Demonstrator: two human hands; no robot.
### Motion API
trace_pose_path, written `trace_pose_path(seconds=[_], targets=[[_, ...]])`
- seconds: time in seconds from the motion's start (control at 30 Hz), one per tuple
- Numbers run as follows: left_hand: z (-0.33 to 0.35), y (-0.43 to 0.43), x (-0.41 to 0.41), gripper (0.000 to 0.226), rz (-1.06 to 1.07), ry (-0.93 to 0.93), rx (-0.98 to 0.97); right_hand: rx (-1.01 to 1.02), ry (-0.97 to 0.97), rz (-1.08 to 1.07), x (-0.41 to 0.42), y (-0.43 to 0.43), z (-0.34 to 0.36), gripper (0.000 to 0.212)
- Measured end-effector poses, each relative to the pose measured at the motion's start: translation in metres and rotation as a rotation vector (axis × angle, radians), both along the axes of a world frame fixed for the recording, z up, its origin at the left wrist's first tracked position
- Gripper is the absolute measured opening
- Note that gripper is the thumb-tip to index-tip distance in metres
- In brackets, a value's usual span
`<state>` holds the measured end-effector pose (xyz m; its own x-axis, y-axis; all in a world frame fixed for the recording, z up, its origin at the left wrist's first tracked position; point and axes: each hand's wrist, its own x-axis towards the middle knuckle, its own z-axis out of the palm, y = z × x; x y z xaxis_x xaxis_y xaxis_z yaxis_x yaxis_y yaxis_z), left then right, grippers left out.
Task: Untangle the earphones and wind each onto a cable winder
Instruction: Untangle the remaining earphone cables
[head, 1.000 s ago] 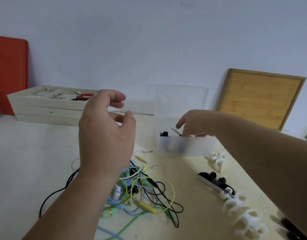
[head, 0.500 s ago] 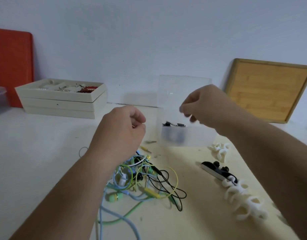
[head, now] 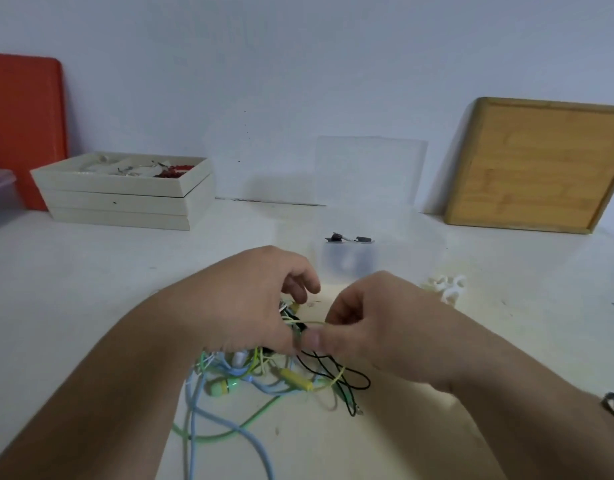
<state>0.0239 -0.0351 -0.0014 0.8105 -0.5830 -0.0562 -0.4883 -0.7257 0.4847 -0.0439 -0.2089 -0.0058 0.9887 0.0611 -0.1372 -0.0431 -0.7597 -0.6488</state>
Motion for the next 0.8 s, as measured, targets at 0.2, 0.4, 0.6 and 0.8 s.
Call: trace_pose_path(seconds=[0.2,0.4,0.6,0.8], targets=[[-0.001,0.006,0.005,0.024,0.027,-0.034,0.011,0.581,-0.256,-0.086,0.005,-0.004,0.004,0.020],[0.005,0.019,0.009,0.013,0.191,-0.247,0.063,1.221,-0.219,-0.166,0.012,-0.014,0.006,0.016],[0.009,0.024,0.016,0.028,0.387,-0.351,-0.418,0.991,-0.270,-0.199,0.010,-0.029,0.009,0.022],[0.017,0.015,0.015,0.032,0.524,0.022,-1.112,0.066,-0.274,-0.129,0.008,-0.021,0.005,0.033]])
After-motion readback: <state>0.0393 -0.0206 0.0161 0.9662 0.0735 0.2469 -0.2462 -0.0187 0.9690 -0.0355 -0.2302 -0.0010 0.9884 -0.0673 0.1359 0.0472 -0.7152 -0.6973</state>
